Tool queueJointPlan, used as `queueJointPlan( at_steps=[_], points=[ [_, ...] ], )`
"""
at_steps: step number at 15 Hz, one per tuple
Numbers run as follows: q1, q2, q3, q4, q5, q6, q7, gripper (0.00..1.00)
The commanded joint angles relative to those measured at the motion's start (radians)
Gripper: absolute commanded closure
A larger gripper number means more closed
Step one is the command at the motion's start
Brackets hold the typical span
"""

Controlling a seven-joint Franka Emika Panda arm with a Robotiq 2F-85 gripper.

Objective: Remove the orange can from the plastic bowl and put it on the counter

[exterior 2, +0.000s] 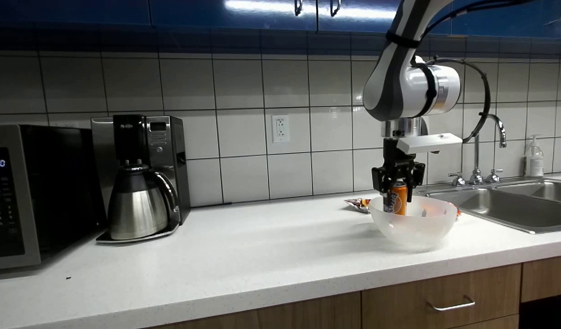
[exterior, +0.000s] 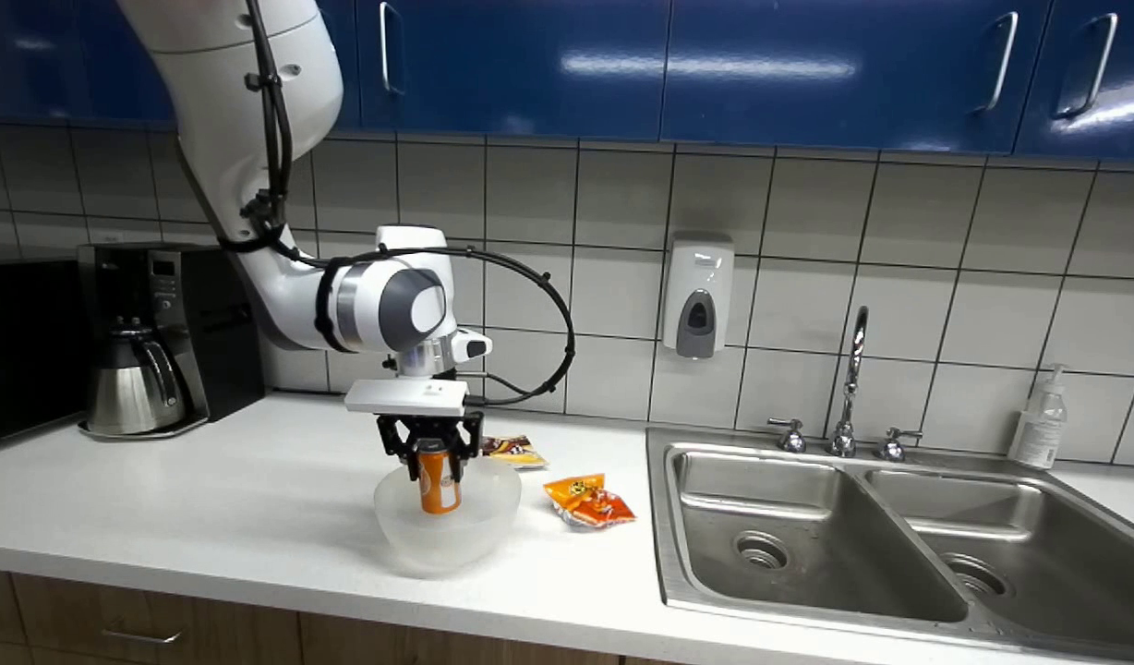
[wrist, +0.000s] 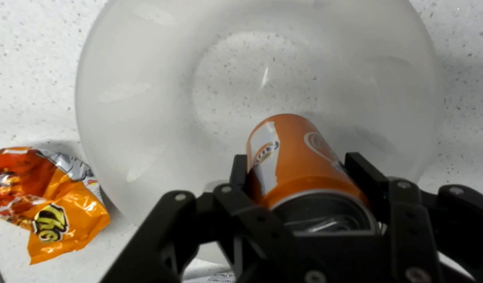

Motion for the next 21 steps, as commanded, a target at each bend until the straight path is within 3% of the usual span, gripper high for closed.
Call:
queueJointPlan(
  at_steps=[1,12,21],
  points=[
    [0.004,-0.074,0.013,-0.005,-0.023,-0.025,0.021,0.61],
    [0.090,-0.211,0.077,-0.001,-0.072,-0.041,0.066,0.61],
    [0.121,-0.173,0.134,-0.014,-0.015,-0.029,0.053,0.61]
  ],
)
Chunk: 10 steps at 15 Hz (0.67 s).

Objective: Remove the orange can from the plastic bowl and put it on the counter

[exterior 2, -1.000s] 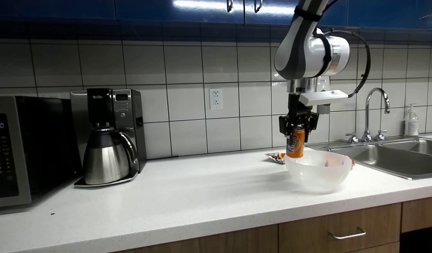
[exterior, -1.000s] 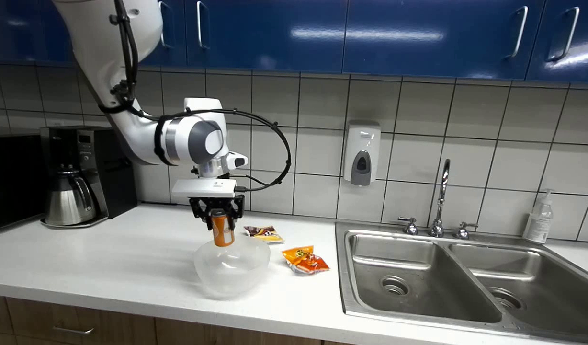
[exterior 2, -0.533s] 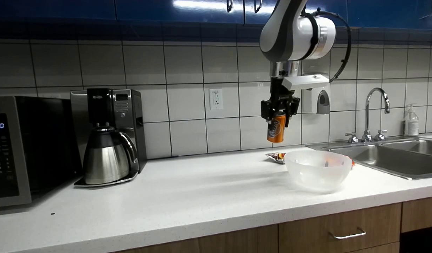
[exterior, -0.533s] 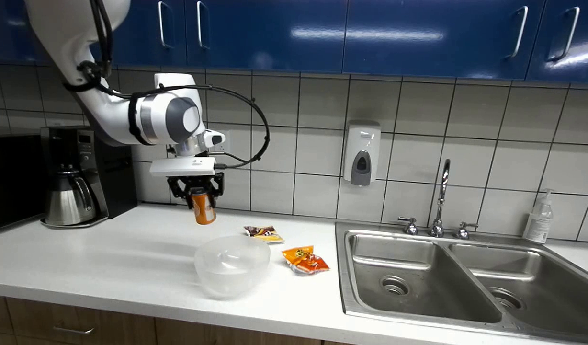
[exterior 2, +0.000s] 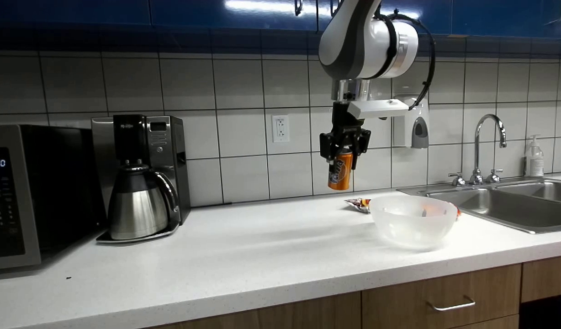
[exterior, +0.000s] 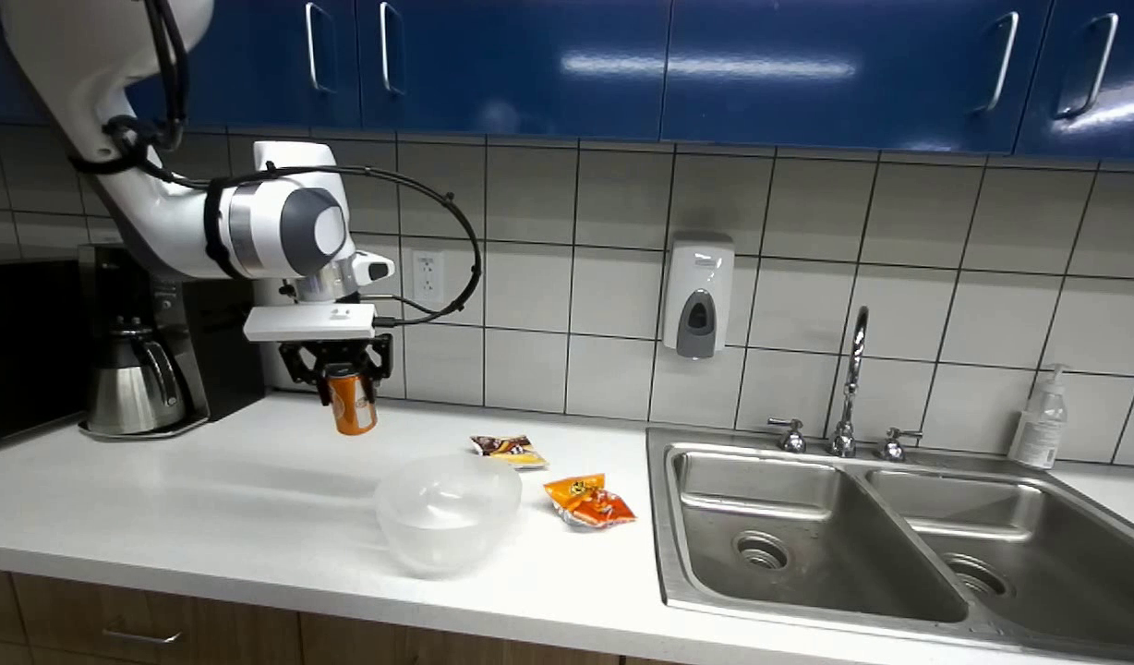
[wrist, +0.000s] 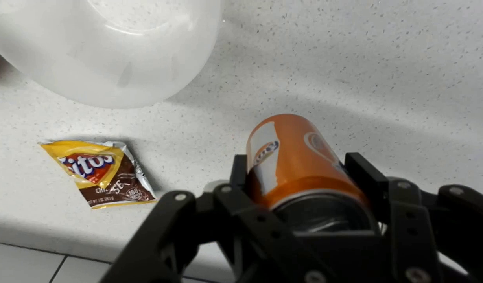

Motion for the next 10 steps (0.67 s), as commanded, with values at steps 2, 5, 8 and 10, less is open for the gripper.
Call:
queueJointPlan(
  at_steps=[2,5,8,10],
  points=[
    [-0.003,0.014,0.026,-0.015,0.035,-0.010,0.000,0.61],
    [-0.009,0.045,0.036,-0.027,0.071,0.002,-0.015,0.61],
    [-0.012,0.083,0.044,-0.035,0.099,0.026,-0.018,0.61],
    [-0.016,0.108,0.047,-0.037,0.114,0.034,-0.022,0.61]
  ],
)
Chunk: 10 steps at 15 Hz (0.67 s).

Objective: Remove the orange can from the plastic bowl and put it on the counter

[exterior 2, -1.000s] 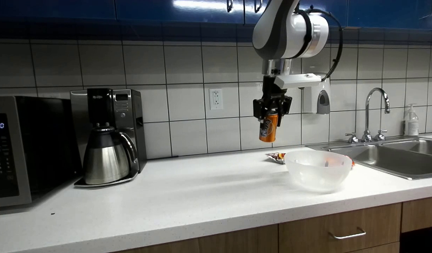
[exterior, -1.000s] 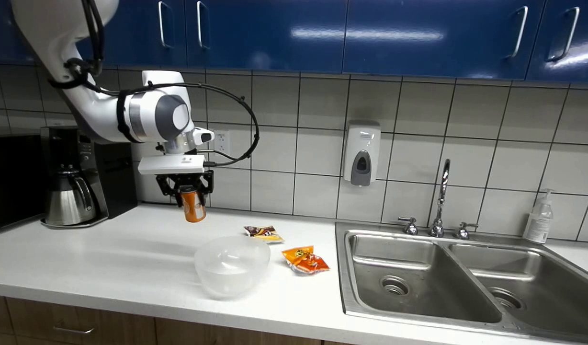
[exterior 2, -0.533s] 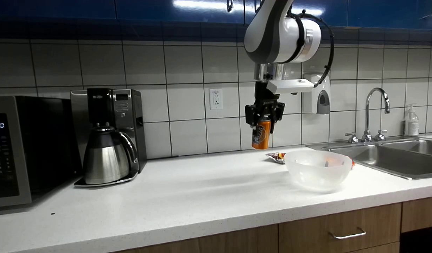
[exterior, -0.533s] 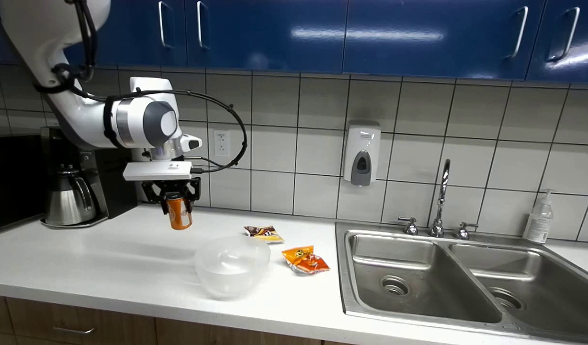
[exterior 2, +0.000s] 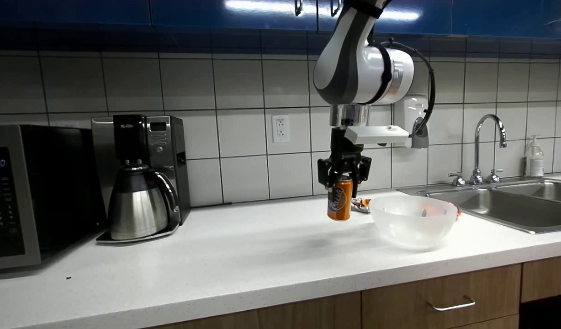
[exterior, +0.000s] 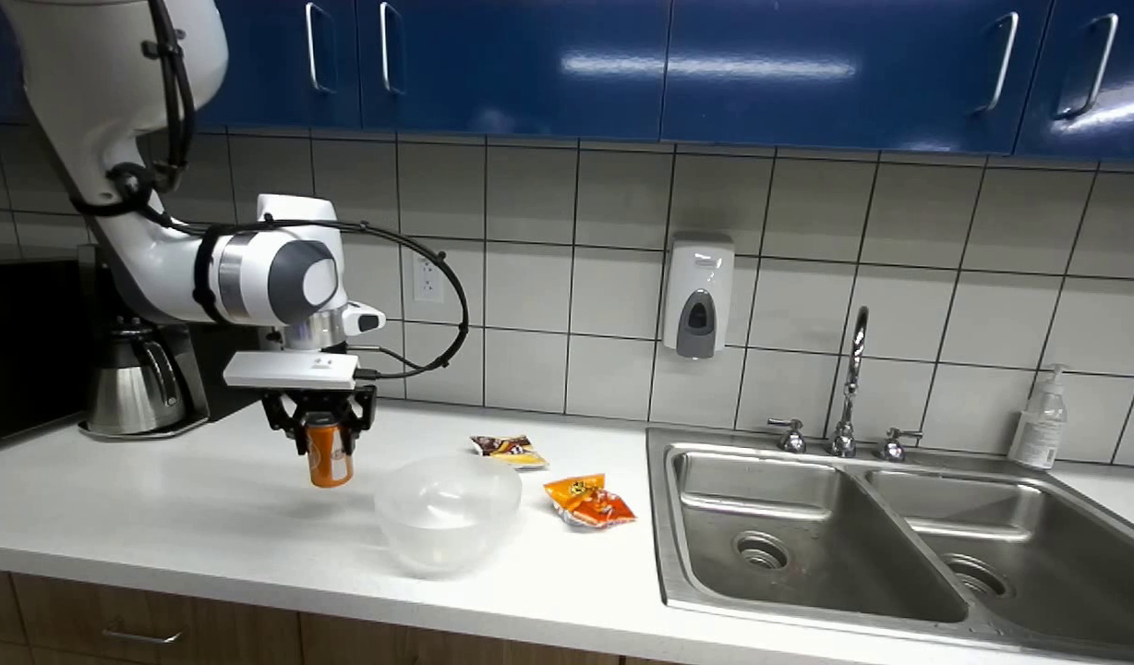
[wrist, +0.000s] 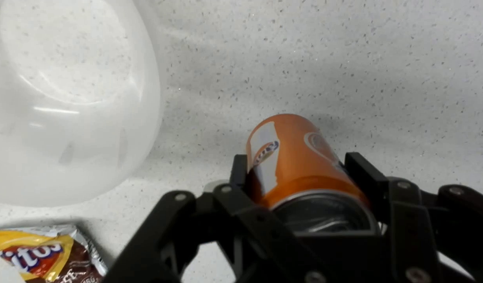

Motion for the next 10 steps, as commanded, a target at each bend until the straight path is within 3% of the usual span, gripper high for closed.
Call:
queueJointPlan(
  at_steps=[1,10],
  points=[
    [-0.019,0.028,0.022,-0.005,0.038,0.027,-0.023,0.61],
    [-0.029,0.121,0.023,0.005,0.035,0.046,-0.020,0.61]
  ],
)
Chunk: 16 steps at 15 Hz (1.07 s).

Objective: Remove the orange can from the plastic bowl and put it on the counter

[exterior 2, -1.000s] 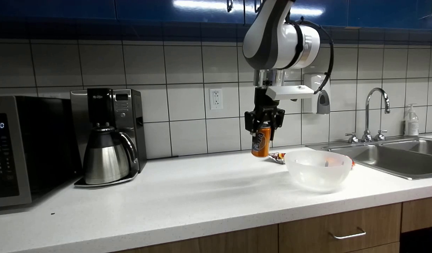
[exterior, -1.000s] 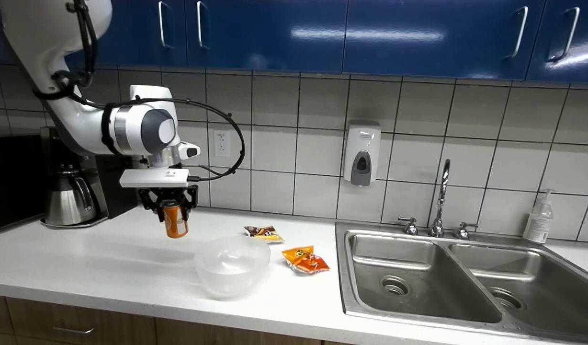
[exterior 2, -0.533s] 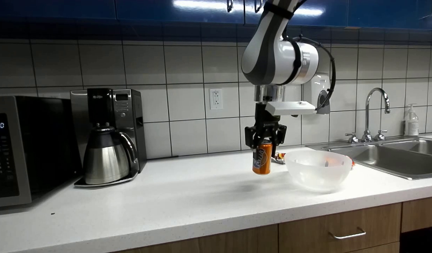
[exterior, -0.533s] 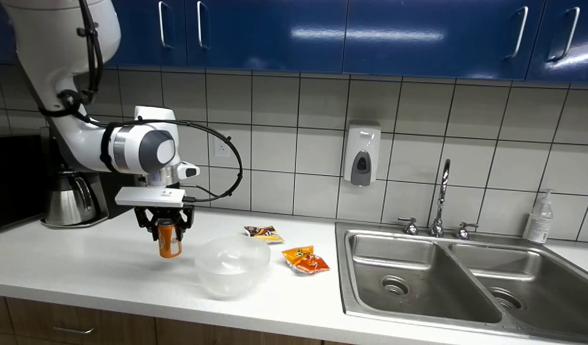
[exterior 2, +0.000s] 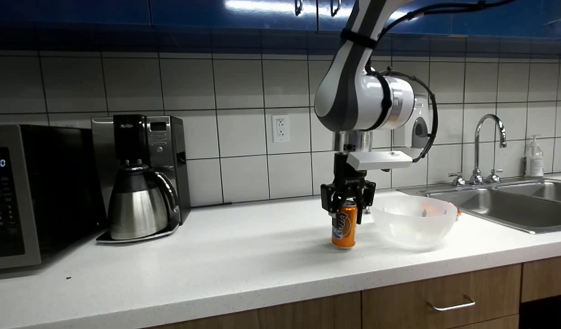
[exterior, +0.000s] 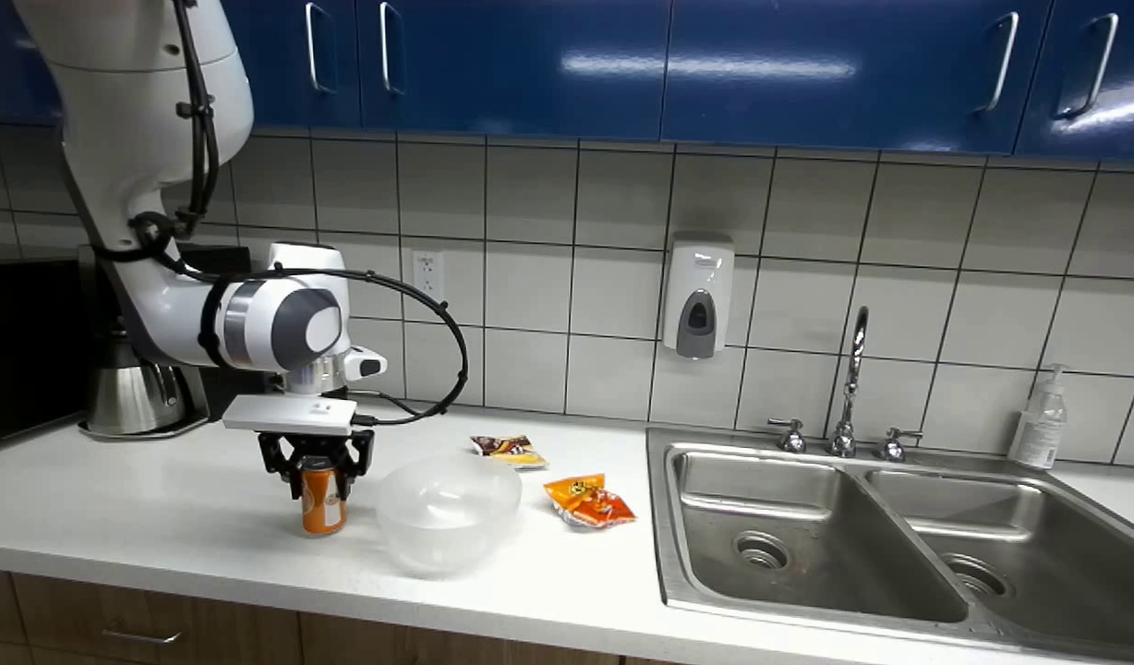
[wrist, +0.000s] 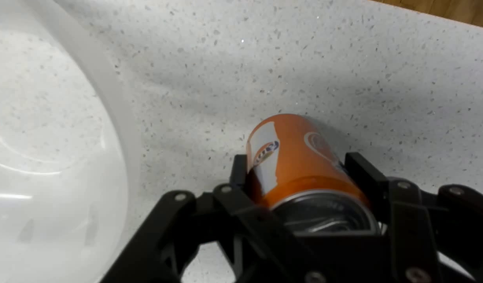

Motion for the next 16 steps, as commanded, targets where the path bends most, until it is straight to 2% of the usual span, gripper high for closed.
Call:
queueJointPlan(
  at_steps=[1,4,5,8,16],
  points=[
    [-0.024,0.015,0.019,0.010,0.006,0.010,-0.019,0.61],
    [-0.024,0.022,0.016,0.015,0.001,0.003,-0.016,0.61],
    [-0.024,0.022,0.016,0.015,0.002,0.003,-0.013,0.11],
    [-0.023,0.019,0.014,0.016,-0.001,0.003,-0.011,0.00],
    [-0.025,-0.017,0.012,0.026,-0.002,-0.008,-0.010,0.00]
  ],
)
